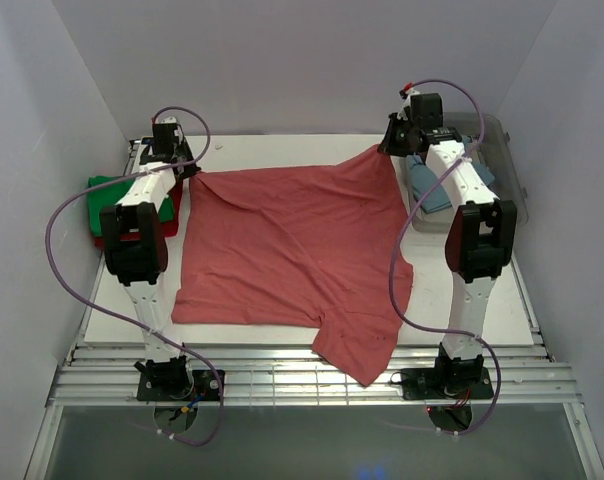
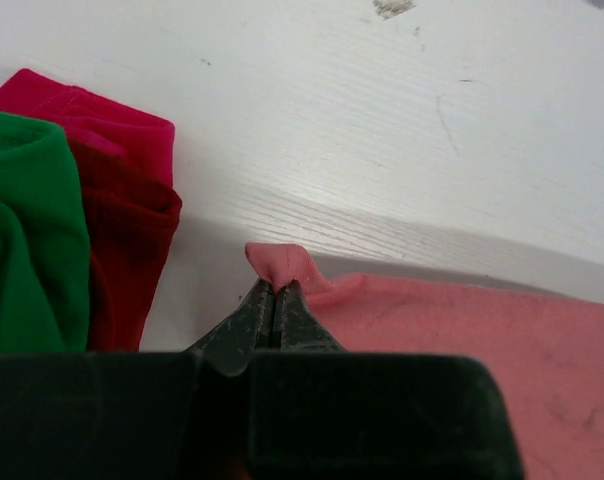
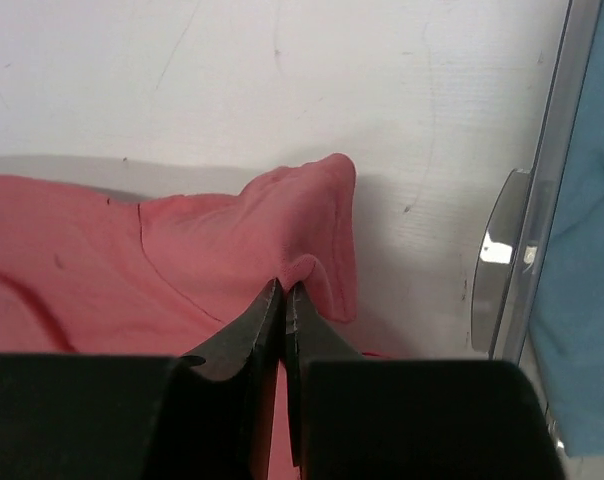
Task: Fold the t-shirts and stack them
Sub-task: Fold the tshirt
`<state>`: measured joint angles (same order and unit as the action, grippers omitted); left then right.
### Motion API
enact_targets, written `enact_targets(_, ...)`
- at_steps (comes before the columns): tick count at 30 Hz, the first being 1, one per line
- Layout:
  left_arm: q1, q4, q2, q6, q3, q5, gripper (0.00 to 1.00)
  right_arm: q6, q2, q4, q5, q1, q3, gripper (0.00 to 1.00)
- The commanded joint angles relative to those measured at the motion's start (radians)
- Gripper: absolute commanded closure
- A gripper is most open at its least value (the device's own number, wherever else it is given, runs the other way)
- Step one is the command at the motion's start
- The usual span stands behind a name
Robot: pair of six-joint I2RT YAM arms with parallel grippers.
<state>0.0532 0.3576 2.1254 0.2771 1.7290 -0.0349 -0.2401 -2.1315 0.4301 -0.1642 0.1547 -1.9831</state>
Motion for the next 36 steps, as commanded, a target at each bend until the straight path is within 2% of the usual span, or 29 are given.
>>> enact_targets(1,0.007,-0.068,-0.102,-0.006,-0.055,0.058,1.00,0.036,0.097,-0.024,-0.028,0.003,0.098,0.92)
enact_targets(4,0.004,-0.071,-0.142,-0.001,-0.141,0.107,1.00,0.044,0.181,-0.025,-0.029,0.009,0.211,0.92)
enact_targets(10,-0.007,-0.112,-0.257,-0.010,-0.344,0.102,1.00,0.055,0.365,-0.039,-0.009,0.037,0.452,0.92)
enact_targets(19,-0.009,-0.059,-0.340,-0.006,-0.442,0.049,1.00,0.039,0.554,-0.024,0.035,0.075,0.707,0.92)
enact_targets(21,-0.009,-0.031,-0.354,-0.001,-0.453,-0.015,1.00,0.035,0.577,-0.007,0.049,0.080,0.733,0.92)
enact_targets(25,-0.009,0.009,-0.381,0.013,-0.479,-0.049,1.00,0.033,0.660,0.006,0.092,0.094,0.816,0.92)
enact_targets(33,-0.009,0.110,-0.401,0.045,-0.528,-0.112,1.00,0.021,0.731,0.075,0.160,0.105,0.960,0.92)
enact_targets(36,-0.009,0.174,-0.384,0.065,-0.537,-0.148,0.82,0.001,0.746,0.104,0.227,0.118,1.009,0.92)
